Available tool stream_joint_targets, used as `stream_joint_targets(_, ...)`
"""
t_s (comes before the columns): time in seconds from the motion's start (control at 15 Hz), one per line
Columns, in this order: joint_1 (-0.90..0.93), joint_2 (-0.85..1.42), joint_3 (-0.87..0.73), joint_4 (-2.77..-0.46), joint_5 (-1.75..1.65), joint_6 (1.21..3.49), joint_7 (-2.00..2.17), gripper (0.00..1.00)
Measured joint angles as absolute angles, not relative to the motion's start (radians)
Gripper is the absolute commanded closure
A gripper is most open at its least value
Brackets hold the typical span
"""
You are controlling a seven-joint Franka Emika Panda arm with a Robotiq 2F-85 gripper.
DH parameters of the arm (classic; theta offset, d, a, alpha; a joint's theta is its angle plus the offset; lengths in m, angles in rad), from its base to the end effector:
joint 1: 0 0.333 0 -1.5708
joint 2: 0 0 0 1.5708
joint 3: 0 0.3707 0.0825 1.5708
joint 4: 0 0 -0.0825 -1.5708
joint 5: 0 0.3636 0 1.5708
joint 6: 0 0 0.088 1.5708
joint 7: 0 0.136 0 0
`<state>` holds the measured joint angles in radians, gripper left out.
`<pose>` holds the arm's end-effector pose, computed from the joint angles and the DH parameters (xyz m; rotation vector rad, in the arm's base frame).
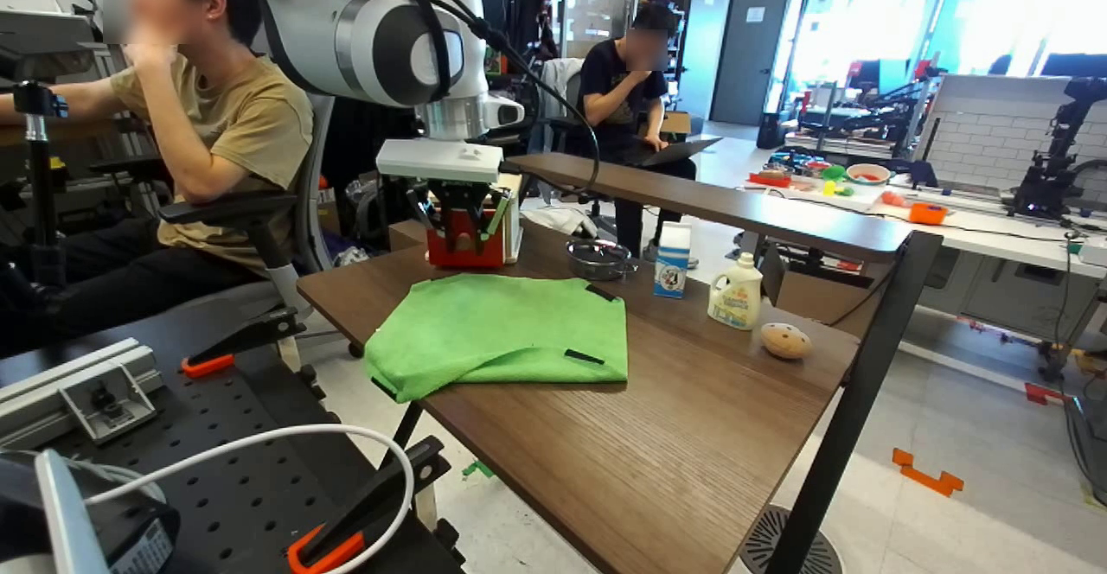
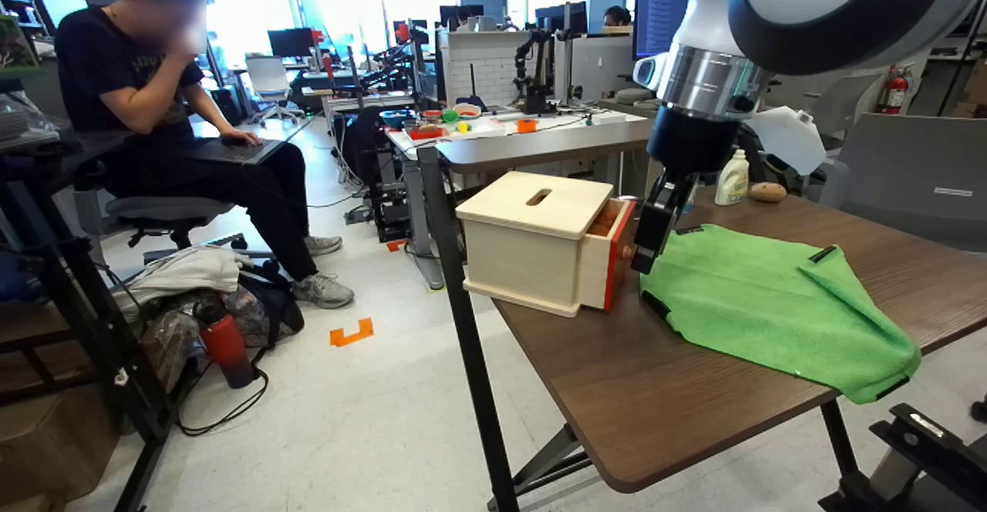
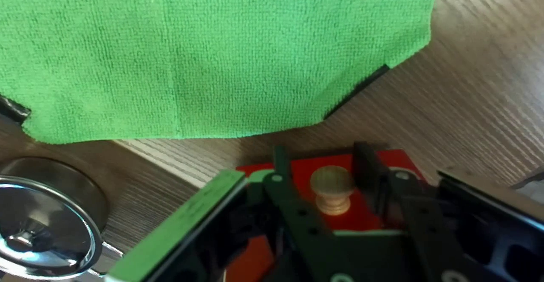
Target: Open the drawer of the wooden box on the left
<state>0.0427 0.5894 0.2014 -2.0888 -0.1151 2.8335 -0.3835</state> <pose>0.6020 0.1499 0.1933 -2.8952 -1.0435 -0.2705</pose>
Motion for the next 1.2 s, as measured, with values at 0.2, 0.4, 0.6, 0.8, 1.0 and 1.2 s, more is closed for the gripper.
stream_joint_targets(0.2, 0.058, 0.592, 0.2, -2.083, -0.115, 2.834, -0.377, 0.91)
stream_joint_targets(0.4, 0.065, 0.602, 0.197, -2.066, -0.117, 2.833, -0.374, 0.93)
stream_joint_targets(0.6, 0.066, 0.605, 0.197, -2.063, -0.119, 2.834, -0.374, 0.93)
stream_joint_targets(0.8, 0.066, 0.605, 0.196, -2.063, -0.121, 2.834, -0.374, 0.93)
stream_joint_targets(1.0, 0.066, 0.605, 0.196, -2.064, -0.125, 2.834, -0.374, 0.93)
stream_joint_targets(1.2, 0.065, 0.604, 0.195, -2.066, -0.128, 2.834, -0.374, 0.93)
